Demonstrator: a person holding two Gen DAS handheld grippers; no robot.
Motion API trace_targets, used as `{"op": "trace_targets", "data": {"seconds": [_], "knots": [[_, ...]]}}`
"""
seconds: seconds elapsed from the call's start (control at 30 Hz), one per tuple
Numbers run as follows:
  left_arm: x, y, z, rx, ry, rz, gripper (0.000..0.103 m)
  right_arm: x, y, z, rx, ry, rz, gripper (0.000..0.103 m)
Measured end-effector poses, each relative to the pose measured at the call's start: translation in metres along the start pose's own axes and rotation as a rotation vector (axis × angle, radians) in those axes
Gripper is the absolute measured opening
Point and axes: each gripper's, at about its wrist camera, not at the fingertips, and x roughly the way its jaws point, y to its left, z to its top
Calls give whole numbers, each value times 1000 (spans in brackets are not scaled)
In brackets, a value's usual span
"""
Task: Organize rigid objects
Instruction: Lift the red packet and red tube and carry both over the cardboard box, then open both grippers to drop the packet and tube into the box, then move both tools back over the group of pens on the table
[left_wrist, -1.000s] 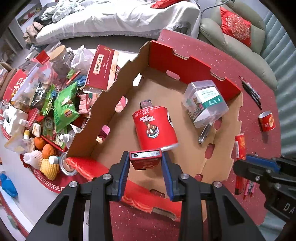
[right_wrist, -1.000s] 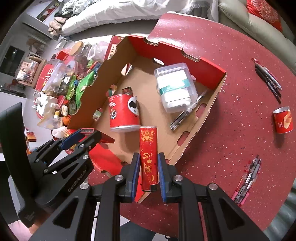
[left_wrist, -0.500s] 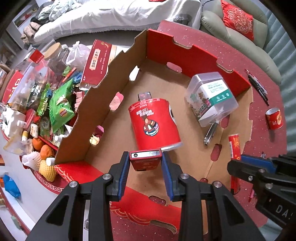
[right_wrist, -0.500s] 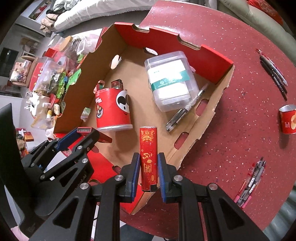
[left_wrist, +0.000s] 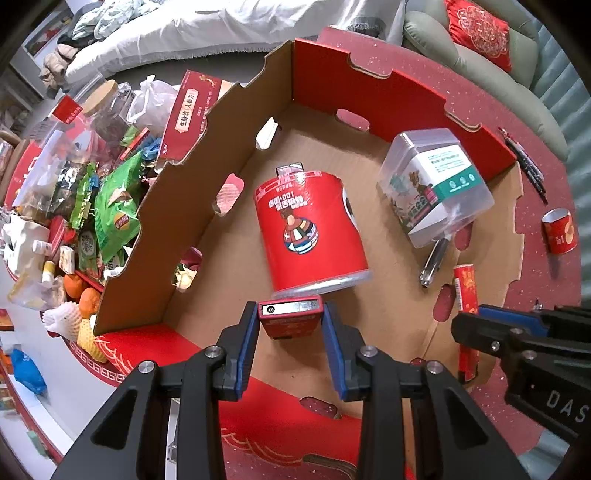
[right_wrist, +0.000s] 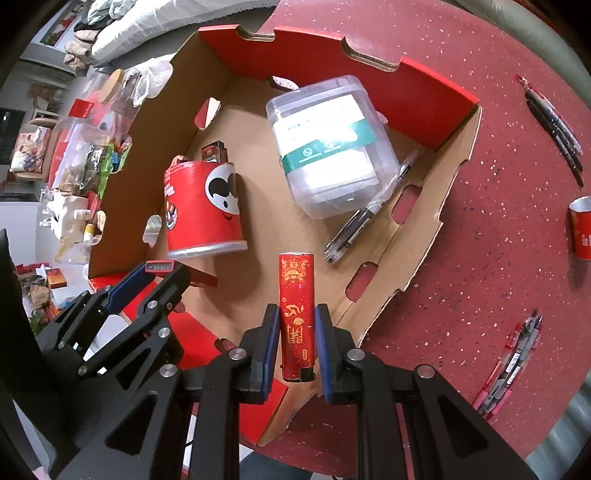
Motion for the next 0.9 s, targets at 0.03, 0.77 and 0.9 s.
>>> {"op": "trace_targets", "data": {"seconds": [0.03,0.77,0.9], "knots": [[0,0,0,1,1,2,37,2,-1,0,6,4,3,20],[9,4,2,-9,16,54,81,14,-6,0,27,26,24,47],[13,14,3,-54,53,23,86,2,-5,1,30,-16,74,79]]}}
